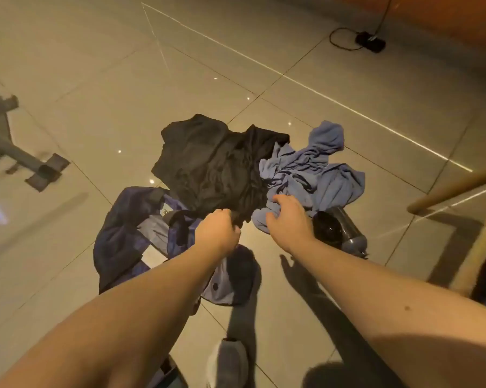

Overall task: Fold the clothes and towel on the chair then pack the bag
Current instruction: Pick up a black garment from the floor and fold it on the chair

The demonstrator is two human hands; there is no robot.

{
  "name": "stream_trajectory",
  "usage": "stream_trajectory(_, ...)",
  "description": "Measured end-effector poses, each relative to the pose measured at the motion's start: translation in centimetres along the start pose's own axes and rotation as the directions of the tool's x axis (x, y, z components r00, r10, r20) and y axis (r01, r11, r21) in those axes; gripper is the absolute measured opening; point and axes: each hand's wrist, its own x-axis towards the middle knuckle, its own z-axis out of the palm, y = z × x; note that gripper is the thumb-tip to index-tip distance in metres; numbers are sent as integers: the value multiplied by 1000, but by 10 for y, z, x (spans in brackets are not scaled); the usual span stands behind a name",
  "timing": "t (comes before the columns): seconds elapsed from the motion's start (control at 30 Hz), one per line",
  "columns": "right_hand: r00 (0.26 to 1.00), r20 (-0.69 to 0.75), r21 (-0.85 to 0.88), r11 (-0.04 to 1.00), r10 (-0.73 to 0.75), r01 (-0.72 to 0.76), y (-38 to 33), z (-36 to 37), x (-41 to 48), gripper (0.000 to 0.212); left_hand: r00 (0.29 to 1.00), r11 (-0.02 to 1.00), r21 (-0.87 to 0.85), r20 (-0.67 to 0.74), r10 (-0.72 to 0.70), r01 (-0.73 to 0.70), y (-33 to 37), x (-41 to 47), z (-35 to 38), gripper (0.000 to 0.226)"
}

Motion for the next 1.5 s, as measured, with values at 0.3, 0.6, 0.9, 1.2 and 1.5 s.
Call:
stream_trajectory(0.3,992,113,-47,997,-54,60,-3,68,46,51,996,998,33,-76,-48,51,-55,71,35,18)
stream_trajectory(0.6,949,246,50,981,-196,189,-12,136,99,57,999,998,41,-29,-40,41,-99,138,51,45)
stream_trajectory(0.9,909,401,-107,979,-118,174,6,181,123,68,997,929,367,-38,62,-44,-126,170,71,29)
stream_trajectory(1.2,970,205,338,940,-133,57,-31,115,88,83,955,957,-199,-250,160,-212,-82,121,0,9)
stream_trajectory(1.5,990,17,456,882,-140,117,-99,-16,0,56,933,790,-544,-346,97,-284,-4,33,-122,23)
